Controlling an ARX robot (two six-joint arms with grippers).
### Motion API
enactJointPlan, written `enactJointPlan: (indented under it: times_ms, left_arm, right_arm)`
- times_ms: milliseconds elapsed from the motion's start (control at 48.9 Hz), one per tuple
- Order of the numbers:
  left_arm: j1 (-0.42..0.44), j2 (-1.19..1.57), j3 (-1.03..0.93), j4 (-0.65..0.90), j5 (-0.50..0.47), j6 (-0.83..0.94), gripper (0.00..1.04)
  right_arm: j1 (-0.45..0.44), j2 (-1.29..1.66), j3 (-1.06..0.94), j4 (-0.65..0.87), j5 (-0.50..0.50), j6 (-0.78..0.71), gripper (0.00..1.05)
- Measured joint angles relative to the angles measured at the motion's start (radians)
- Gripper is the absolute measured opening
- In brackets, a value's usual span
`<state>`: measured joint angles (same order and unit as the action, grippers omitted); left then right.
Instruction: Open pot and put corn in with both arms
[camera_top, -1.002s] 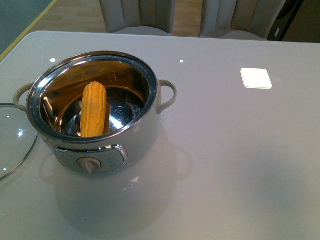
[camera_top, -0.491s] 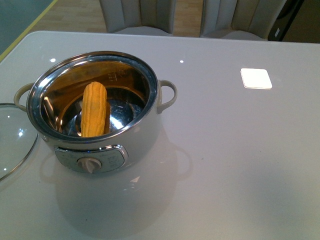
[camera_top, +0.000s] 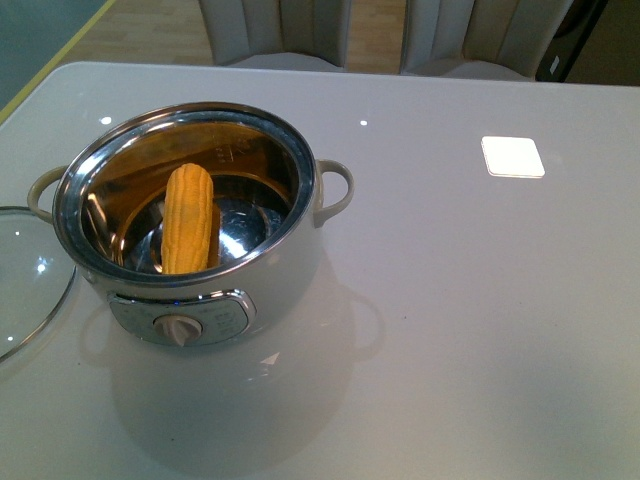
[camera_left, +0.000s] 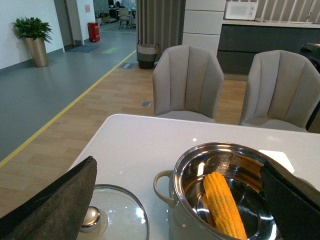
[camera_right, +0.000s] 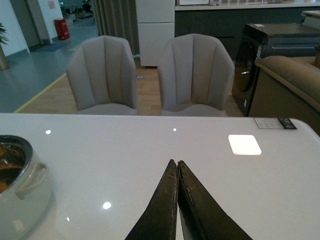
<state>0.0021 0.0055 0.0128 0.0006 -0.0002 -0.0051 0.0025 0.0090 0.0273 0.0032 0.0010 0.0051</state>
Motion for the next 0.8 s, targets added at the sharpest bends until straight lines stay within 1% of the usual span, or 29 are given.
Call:
enactJointPlan:
  times_ms: [389,430,470,491,655,798]
  left_arm:
    - [0.000,0.000,0.000,0.000,0.000,0.000,0.98]
    - [0.000,0.000,0.000,0.000,0.000,0.000,0.98]
    - [0.000,0.000,0.000,0.000,0.000,0.000,0.98]
    - [0.000,0.000,0.000,0.000,0.000,0.000,0.98]
    - [0.000,0.000,0.000,0.000,0.000,0.000,0.98]
    - [0.000,0.000,0.000,0.000,0.000,0.000,0.98]
  right_arm:
    - [0.000,-0.002,0.000,-0.002,0.000,0.000,0.02]
    - [0.000,-0.003,0.000,-0.002,0.000,-0.001,0.10]
    - [0.000,-0.003,0.000,-0.002,0.000,-0.002,0.21]
    - [0.000,-0.003,0.000,-0.002,0.000,-0.002,0.24]
    - [0.000,-0.003,0.000,-0.002,0.000,-0.001,0.63]
    - [0.000,-0.003,0.000,-0.002,0.000,-0.002,0.89]
